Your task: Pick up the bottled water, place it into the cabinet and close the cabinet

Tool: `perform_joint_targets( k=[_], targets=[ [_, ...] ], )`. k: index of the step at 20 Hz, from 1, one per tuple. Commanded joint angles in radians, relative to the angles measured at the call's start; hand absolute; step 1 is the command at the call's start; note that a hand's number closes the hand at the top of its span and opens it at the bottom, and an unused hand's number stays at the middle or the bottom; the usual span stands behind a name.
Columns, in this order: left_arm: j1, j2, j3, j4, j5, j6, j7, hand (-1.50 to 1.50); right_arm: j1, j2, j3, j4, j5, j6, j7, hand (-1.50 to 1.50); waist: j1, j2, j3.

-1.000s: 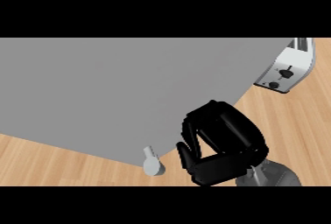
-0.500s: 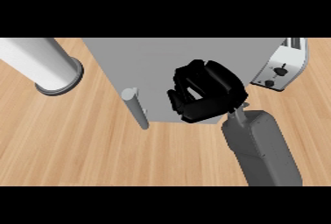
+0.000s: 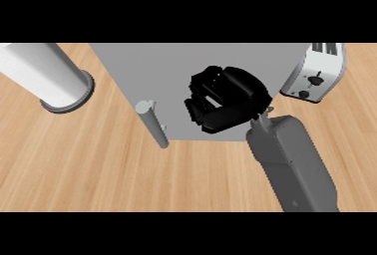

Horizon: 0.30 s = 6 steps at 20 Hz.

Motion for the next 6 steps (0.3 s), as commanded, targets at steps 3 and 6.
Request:
perform_joint_targets(
  k=[3, 6],
  targets=[
    [-0.024, 0.013, 0.029, 0.035, 0.025, -0.025, 0.024, -1.5, -0.235, 0.019, -0.029, 0.17, -0.053, -0.089, -0.002, 1.5, 0.044, 0.034, -0.023],
    [-0.035, 0.0, 0.023, 0.018, 0.028, -0.018, 0.038, -1.5, -0.194, 0.019, -0.011, 0.195, -0.044, -0.062, -0.051, 1.5, 0.035, 0.035, -0.022]
  ],
)
